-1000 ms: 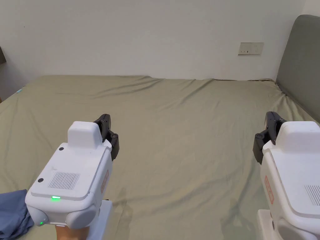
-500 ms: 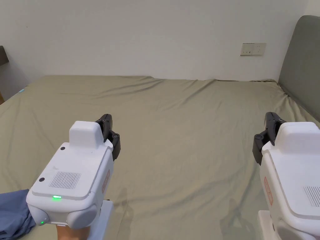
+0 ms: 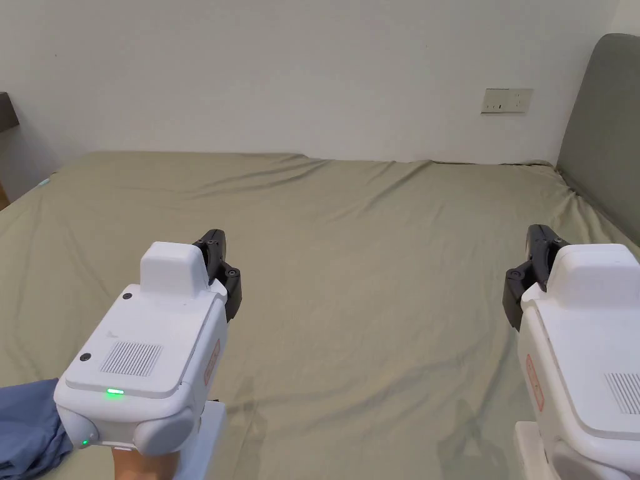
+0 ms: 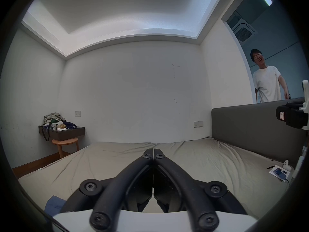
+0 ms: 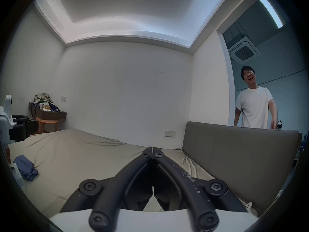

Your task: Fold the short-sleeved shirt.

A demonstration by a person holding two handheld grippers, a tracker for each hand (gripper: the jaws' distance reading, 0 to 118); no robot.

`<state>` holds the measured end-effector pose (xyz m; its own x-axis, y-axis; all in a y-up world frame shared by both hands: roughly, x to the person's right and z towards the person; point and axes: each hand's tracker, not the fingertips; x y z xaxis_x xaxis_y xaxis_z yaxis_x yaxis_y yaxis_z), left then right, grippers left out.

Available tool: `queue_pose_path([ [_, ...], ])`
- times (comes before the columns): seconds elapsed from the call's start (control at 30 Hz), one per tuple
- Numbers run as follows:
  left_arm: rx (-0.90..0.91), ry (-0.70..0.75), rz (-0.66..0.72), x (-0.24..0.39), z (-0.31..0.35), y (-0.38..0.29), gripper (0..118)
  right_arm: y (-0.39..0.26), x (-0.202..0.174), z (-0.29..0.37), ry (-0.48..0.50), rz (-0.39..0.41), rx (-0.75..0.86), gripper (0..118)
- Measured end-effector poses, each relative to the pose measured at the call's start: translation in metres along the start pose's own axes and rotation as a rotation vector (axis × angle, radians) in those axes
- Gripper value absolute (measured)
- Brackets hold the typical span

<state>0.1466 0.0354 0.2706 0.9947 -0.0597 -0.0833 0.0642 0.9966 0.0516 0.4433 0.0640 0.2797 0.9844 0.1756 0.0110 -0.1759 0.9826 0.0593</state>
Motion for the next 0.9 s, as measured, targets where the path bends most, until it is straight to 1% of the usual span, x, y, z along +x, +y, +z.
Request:
queue_pose_path([
  [0.3, 0.008, -0.010, -0.001, 0.0010, 0.0017, 0.0013, 0, -0.0002, 0.0001, 0.0004, -0.008, 0.004, -0.005, 2],
  [0.33, 0.009, -0.009, 0.000, 0.0014, 0.0019, 0.0016, 0, -0.0003, 0.0000, 0.0005, -0.010, 0.005, -0.007, 3],
  [0.37, 0.010, -0.010, 0.001, 0.0017, 0.0021, 0.0018, 3, -0.0005, -0.0001, 0.0005, -0.013, 0.005, -0.010, 7],
  [0.4, 0.010, -0.010, 0.002, 0.0005, 0.0023, 0.0021, 12, -0.0007, 0.0002, 0.0004, -0.014, 0.004, -0.013, 14],
  [0.5, 0.009, -0.018, 0.020, -0.0011, 0.0030, 0.0026, 77, -0.0016, 0.0012, 0.0000, -0.010, -0.006, -0.024, 66],
  [0.53, -0.006, -0.033, 0.029, -0.0030, 0.0015, 0.0029, 105, -0.0024, 0.0015, -0.0005, -0.008, -0.008, -0.027, 85],
  [0.57, -0.015, -0.035, 0.033, -0.0033, 0.0003, 0.0029, 118, -0.0033, 0.0016, -0.0011, -0.011, -0.011, -0.027, 101],
  [0.6, -0.023, -0.028, 0.034, -0.0027, -0.0008, 0.0023, 118, -0.0038, 0.0016, -0.0014, -0.015, -0.014, -0.030, 113],
  [0.63, -0.017, -0.025, 0.030, -0.0025, 0.0011, 0.0001, 118, -0.0040, 0.0018, -0.0017, -0.018, -0.014, -0.034, 118],
  [0.9, -0.019, -0.013, 0.027, -0.0023, 0.0009, -0.0001, 118, -0.0036, 0.0016, 0.0004, -0.024, -0.015, -0.031, 118],
])
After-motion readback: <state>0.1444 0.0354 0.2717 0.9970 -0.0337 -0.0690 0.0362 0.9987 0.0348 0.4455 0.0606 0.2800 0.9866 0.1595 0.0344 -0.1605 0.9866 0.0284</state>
